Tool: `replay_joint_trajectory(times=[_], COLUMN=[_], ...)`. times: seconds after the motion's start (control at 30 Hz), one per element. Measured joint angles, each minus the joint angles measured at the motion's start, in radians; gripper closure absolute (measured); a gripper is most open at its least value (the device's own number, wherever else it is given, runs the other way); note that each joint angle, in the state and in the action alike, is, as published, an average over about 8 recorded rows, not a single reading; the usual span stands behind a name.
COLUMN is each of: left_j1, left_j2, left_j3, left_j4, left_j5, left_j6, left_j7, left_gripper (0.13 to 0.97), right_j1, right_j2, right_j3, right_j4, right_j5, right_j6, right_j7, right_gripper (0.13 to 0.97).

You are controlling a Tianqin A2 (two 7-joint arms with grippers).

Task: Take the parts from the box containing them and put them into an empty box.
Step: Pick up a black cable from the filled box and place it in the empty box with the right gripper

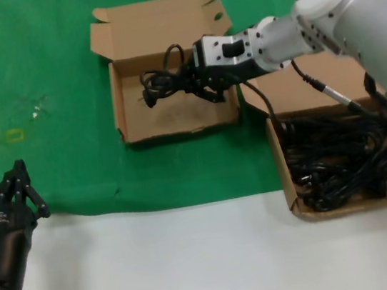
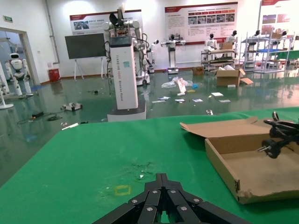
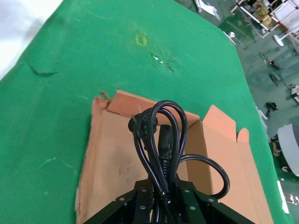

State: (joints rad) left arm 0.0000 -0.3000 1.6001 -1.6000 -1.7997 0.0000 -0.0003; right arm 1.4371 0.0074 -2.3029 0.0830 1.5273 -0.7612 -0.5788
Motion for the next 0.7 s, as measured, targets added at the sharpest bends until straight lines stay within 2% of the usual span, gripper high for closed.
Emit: replay_joint_trajectory(times=[0.23,0.37,0.5,0.7], left_j1=[0.0,0.0,0.0,0.0], left_j2=[0.0,0.0,0.0,0.0], left_j3=[0.0,0.0,0.0,0.0], left_j4=[0.0,0.0,0.0,0.0], left_j5=[0.0,0.0,0.0,0.0], left_j6=[0.0,0.0,0.0,0.0], left_j7=[0.0,0.0,0.0,0.0], left_gripper=[0.953,0.953,0.953,0.953], right_j1=[-0.034,-0.049,-0.066,-0.087], right_j2=[-0.006,-0.007,-0.007,-0.007], right_j3=[-0.257,-0.364,-0.419,-0.444], right_j4=[0.052,0.077,0.1,0.12], right_j5=[0.258,0.367,0.419,0.437], right_j6=[0.087,0.132,0.168,0.215], right_j7=[0.01,0.01,0.006,-0.007], right_gripper=[0.879,0.879,0.879,0.879])
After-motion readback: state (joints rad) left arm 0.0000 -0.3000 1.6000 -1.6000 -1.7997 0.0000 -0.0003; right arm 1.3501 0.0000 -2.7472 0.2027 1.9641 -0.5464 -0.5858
